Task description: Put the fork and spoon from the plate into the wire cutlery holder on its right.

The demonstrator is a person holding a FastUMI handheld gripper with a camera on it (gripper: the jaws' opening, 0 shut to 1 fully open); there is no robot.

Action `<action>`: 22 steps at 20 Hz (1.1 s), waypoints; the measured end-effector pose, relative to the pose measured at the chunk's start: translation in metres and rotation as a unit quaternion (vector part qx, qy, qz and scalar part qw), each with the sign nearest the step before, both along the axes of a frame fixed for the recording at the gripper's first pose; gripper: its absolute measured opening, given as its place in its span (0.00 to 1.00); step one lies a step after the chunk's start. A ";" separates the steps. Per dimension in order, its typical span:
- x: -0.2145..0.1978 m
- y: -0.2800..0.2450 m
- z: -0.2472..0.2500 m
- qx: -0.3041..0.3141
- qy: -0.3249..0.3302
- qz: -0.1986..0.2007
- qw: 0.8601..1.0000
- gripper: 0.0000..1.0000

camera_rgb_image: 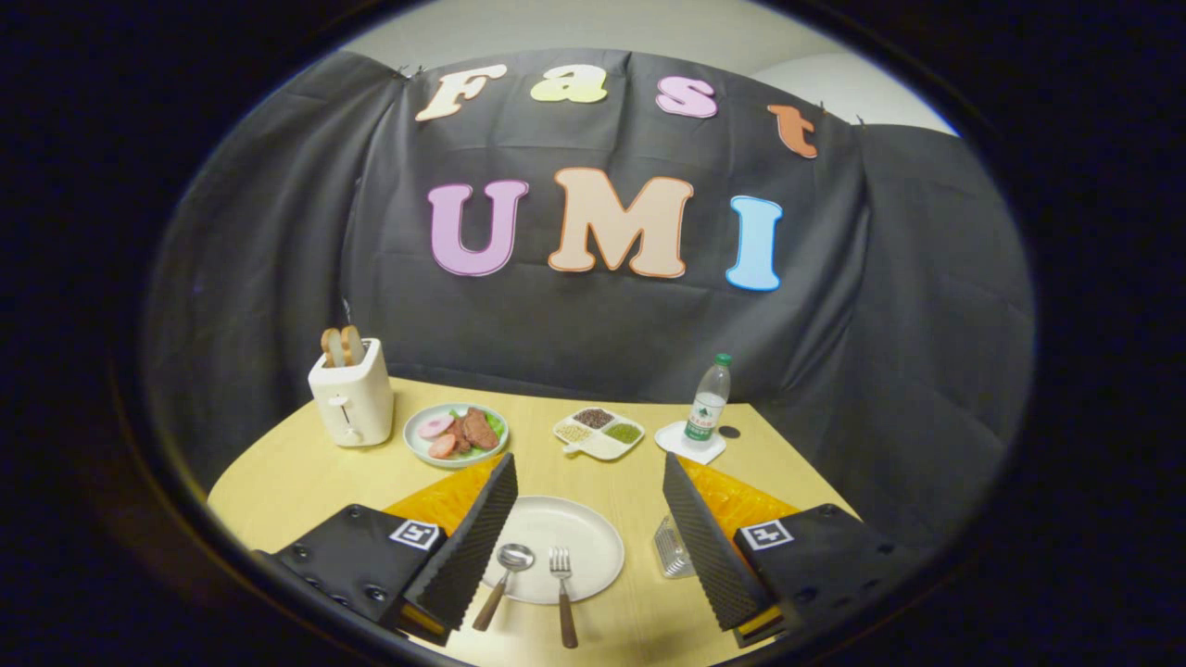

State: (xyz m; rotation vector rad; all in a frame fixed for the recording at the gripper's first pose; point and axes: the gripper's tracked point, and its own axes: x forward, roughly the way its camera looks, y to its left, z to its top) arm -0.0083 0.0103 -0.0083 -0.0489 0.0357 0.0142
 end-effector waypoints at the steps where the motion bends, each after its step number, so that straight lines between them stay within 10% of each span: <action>1: -0.001 0.000 -0.001 -0.004 0.005 -0.002 1.000 1.00; 14: -0.003 0.007 -0.021 0.044 0.133 -0.061 0.988 1.00; 22: -0.001 0.003 -0.076 0.021 0.300 -0.103 0.948 1.00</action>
